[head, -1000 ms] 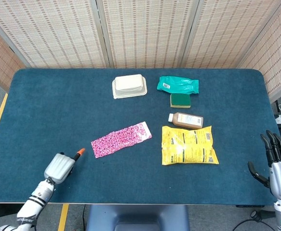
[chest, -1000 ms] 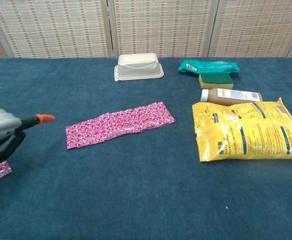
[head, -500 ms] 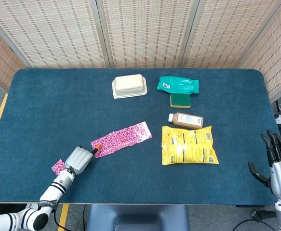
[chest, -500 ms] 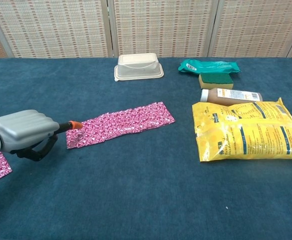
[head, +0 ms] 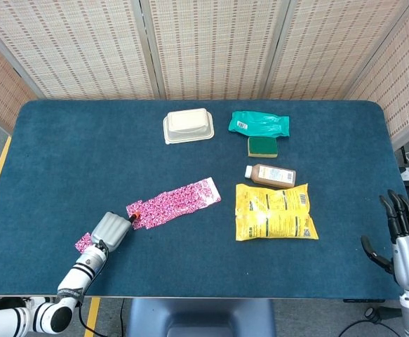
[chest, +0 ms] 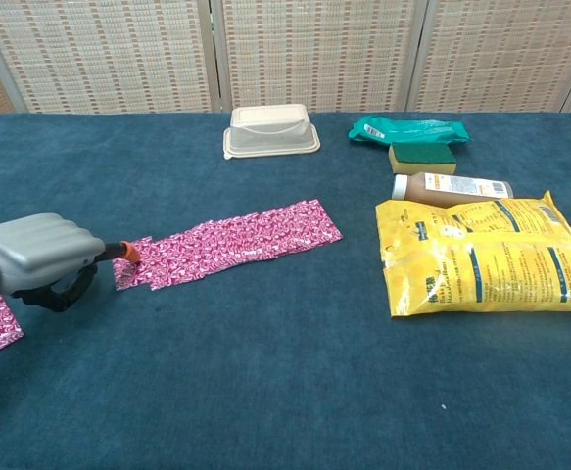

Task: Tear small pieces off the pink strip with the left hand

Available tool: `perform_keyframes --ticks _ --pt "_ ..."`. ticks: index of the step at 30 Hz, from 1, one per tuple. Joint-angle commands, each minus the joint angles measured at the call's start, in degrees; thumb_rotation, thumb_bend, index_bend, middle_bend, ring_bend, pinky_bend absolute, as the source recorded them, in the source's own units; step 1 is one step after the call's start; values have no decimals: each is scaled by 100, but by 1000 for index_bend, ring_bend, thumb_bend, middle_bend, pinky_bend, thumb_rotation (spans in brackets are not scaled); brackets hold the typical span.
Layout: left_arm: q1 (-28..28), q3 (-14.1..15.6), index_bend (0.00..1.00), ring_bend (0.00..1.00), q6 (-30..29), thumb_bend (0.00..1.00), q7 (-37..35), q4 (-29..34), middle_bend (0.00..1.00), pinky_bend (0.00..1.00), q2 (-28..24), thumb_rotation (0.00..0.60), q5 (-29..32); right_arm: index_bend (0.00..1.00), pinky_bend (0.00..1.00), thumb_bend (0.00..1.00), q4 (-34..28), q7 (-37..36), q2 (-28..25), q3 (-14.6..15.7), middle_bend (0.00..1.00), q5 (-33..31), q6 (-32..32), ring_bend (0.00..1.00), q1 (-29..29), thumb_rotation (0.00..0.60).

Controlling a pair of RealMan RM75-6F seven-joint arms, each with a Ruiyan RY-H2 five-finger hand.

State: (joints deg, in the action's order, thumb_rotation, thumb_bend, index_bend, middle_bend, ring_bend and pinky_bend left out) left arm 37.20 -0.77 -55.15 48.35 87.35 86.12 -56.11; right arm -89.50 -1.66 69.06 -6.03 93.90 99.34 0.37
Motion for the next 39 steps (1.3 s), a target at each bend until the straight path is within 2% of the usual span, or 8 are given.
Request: perform_keyframes --ticks 1,9,19,24,29,32,36,39 --pt "-16 15 229 686 -128 806 108 61 641 533 -66 600 185 0 208 246 -2 3 3 3 0 1 0 0 -1 600" --pt "-53 56 237 686 -136 806 -19 -84 640 536 -241 600 507 0 208 247 -4 42 15 1 0 -16 -19 0 2 600" --pt "-60 -18 238 687 -125 806 -179 -676 640 536 -241 600 932 0 208 246 -13 95 31 -14 0 -71 -78 0 22 600" --pt "-100 -57 238 687 -271 804 -349 -616 637 538 -314 600 811 0 208 247 -10 109 37 -16 0 -77 -85 0 26 600" --pt "-271 -95 195 641 -642 782 -1029 -122 567 543 -603 600 39 0 209 246 2 153 53 -35 0 -134 -146 0 50 600" --pt "-489 -32 148 591 -1073 753 -1637 320 490 543 -917 600 -739 0 208 246 -7 183 49 -44 0 -193 -235 0 81 600" --pt "-961 306 107 508 -1729 652 -2791 721 363 514 -1425 600 -1934 0 208 246 -29 215 27 -27 0 -204 -287 0 91 600" --pt "-1357 589 82 382 -2241 571 -3408 704 260 472 -1652 600 -2552 0 208 246 27 282 74 -35 0 -174 -263 0 104 600"
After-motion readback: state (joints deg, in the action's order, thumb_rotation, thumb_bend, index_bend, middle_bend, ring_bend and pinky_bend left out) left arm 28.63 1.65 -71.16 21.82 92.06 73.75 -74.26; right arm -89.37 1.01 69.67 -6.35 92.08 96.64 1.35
